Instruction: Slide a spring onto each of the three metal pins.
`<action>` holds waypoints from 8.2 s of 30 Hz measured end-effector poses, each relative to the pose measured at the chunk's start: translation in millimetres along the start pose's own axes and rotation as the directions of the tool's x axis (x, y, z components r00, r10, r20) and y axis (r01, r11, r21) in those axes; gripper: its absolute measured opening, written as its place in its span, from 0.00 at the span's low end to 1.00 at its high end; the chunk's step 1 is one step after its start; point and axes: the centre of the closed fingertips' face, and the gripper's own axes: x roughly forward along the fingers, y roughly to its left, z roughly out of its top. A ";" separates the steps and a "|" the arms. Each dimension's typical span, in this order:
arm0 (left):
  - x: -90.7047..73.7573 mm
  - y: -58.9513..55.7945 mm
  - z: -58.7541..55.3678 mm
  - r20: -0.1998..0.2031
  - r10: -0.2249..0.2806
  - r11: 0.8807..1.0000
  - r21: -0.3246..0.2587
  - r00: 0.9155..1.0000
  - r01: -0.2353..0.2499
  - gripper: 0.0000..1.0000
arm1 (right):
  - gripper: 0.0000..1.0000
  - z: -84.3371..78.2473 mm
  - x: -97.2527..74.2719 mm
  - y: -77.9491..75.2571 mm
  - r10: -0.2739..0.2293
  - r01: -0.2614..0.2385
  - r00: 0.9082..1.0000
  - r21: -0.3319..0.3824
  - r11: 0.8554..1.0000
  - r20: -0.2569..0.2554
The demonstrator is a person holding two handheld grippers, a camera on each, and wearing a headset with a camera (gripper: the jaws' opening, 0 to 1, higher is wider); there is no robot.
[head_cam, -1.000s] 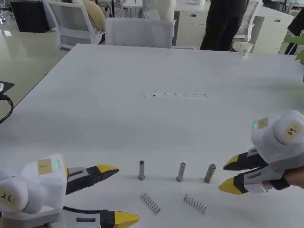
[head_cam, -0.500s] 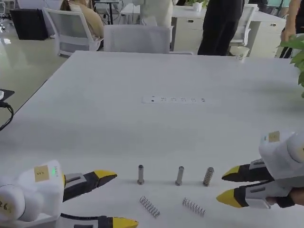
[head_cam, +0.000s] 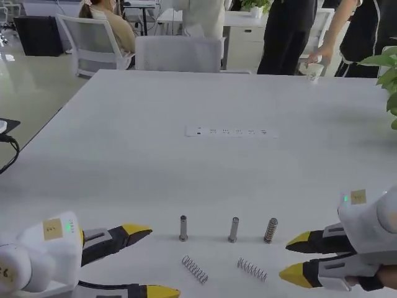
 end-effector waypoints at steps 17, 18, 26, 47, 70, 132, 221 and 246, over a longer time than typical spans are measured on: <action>-0.2 2.0 -2.8 -0.001 0.002 1.000 -0.013 1.000 -0.002 0.60 | 0.27 -3.3 23.6 0.5 0.042 -0.042 0.998 -0.003 0.999 -0.050; 0.0 2.2 -2.7 -0.001 0.002 1.000 -0.013 1.000 -0.002 0.60 | 0.27 -3.6 24.9 0.5 0.042 -0.043 0.998 -0.006 0.999 -0.055; 1.1 2.3 -4.2 -0.004 0.000 1.000 -0.019 1.000 0.000 0.60 | 0.25 -4.5 38.5 3.7 0.061 -0.064 0.993 -0.030 0.998 -0.098; 2.6 5.2 -7.0 0.000 0.004 0.999 -0.034 1.000 -0.004 0.60 | 0.21 -14.5 54.0 3.3 0.068 -0.076 0.984 -0.046 0.996 -0.162; 1.5 6.6 -8.7 0.007 0.007 0.999 -0.040 1.000 -0.007 0.60 | 0.16 -18.9 54.8 4.4 0.046 -0.066 0.980 -0.094 0.993 -0.194; 2.0 3.3 1.0 0.019 -0.016 1.000 -0.012 1.000 0.016 0.56 | 0.07 29.2 41.6 17.3 0.049 -0.078 0.984 -0.166 0.983 -0.169; 8.6 -3.4 7.9 0.027 -0.074 0.997 0.000 0.997 0.074 0.27 | 0.07 96.3 61.1 71.2 0.174 -0.242 0.964 -0.393 0.887 -0.202; 9.6 -9.1 7.1 0.023 -0.105 0.994 0.007 0.994 0.105 0.14 | 0.07 101.0 62.0 83.1 0.196 -0.281 0.953 -0.435 0.856 -0.230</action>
